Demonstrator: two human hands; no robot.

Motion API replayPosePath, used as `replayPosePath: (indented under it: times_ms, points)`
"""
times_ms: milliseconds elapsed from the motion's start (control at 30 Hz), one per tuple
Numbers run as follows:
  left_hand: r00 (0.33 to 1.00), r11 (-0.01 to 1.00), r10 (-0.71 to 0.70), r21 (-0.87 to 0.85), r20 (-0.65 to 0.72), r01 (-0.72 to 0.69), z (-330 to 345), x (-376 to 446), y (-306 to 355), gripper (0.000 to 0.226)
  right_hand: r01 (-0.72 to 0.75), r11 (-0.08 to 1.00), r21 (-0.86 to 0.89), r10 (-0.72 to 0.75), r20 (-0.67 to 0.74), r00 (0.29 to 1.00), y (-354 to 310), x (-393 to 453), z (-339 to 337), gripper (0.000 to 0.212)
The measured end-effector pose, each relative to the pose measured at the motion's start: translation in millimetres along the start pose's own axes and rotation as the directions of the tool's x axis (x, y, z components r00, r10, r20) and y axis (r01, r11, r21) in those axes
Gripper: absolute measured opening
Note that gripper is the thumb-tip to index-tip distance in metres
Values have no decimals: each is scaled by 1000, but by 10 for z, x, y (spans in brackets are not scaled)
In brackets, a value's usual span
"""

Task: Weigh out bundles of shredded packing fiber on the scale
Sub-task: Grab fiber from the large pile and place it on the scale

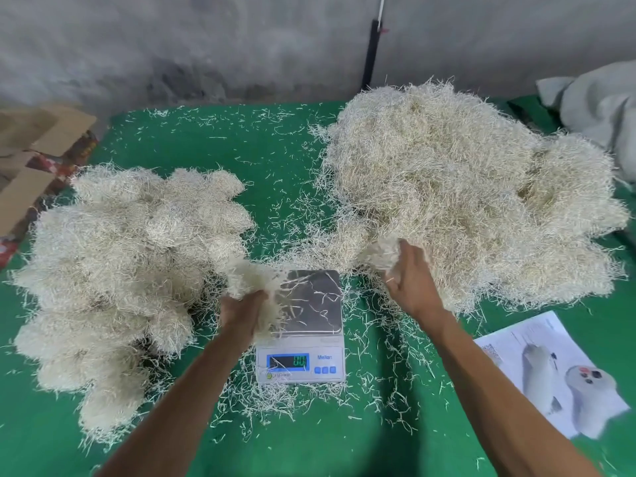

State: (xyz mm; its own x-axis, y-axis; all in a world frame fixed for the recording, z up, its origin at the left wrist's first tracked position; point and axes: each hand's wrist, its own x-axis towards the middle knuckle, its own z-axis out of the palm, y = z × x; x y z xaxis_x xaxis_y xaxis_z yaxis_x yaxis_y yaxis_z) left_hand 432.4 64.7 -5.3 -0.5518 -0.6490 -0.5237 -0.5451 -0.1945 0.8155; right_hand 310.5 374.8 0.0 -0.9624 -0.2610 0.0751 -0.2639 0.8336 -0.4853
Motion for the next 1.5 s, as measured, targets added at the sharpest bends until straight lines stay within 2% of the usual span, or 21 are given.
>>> replayPosePath:
  times_ms: [100, 133, 200, 267, 333, 367, 433, 467, 500, 567, 600, 667, 767, 800, 867, 900, 967, 1067, 1167, 1333, 1500]
  points:
    - [989, 996, 67, 41, 131, -73, 126, -168, 122, 55, -17, 997, -69, 29, 179, 983, -167, -63, 83, 97]
    - [978, 995, 76, 41, 192, -86, 149, -196, 155, 59, -66, 998, -12, 67, 185, 981, -229, -79, 103, 96]
    - [943, 995, 98, -50, 318, -87, 159, -214, 203, 83, -149, 955, 257, 130, 91, 987, -359, -120, 117, 86]
    - [927, 995, 95, -73, 364, -74, 174, -222, 201, 93, -143, 915, 377, 194, -100, 976, -471, -165, 130, 73]
    - [949, 978, 93, 150, 300, -144, 208, -235, 201, 89, -130, 904, 407, 226, -198, 954, -583, -237, 165, 62]
    - [940, 912, 140, 329, 312, -245, 206, -235, 185, 89, -128, 895, 428, 226, -187, 956, -637, -281, 184, 59]
    - [928, 644, 197, 672, 317, -366, 162, -243, 106, 85, -120, 889, 441, 199, -137, 970, -698, -374, 252, 55]
    - [936, 555, 225, 755, 269, -350, 123, -241, 70, 85, -120, 888, 444, 188, -111, 976, -710, -419, 288, 54]
    - [937, 547, 271, 765, 222, -339, 76, -255, 43, 81, -127, 884, 450, 186, -91, 978, -721, -464, 323, 55]
    - [917, 622, 306, 675, 256, -396, -23, -244, 19, 66, -158, 872, 464, 216, -74, 974, -745, -543, 399, 56]
    - [918, 713, 288, 580, 272, -395, -37, -253, 19, 63, -176, 859, 481, 234, -62, 970, -754, -585, 440, 56]
    - [949, 904, 173, 340, 265, -260, -75, -268, 1, 56, -205, 821, 533, 244, -2, 970, -809, -654, 505, 51]
    - [944, 990, 30, 120, 327, -73, -132, -275, -78, 55, -254, 704, 663, 146, 216, 966, -937, -746, 570, 49]
    - [919, 999, -40, 10, 391, 39, -140, -267, -106, 55, -255, 709, 657, 93, 271, 958, -987, -768, 587, 62]
    - [873, 962, -84, -188, 481, 196, -227, -338, -125, 52, -208, 814, 542, 15, 339, 941, -1075, -793, 630, 90]
    - [859, 958, -85, -194, 505, 209, -258, -340, -147, 49, -172, 854, 491, -8, 342, 940, -1110, -799, 655, 91]
    - [874, 982, -49, -136, 483, 131, -275, -348, -177, 38, -122, 886, 448, -15, 291, 957, -1144, -779, 702, 75]
    - [941, 994, -61, -68, 334, 89, -321, -380, -175, 37, -106, 907, 408, 13, 224, 974, -1165, -688, 681, 67]
    - [962, 992, -87, -61, 258, 106, -456, -367, -223, 32, -116, 909, 400, 48, 178, 983, -1145, -648, 614, 67]
    - [939, 997, -55, -32, 339, 70, -617, -323, -369, 21, -190, 819, 542, 220, 10, 975, -1058, -757, 594, 78]
    - [904, 989, -19, -124, 428, 79, -704, -262, -480, 15, -278, 790, 547, 294, 61, 954, -1073, -841, 652, 88]
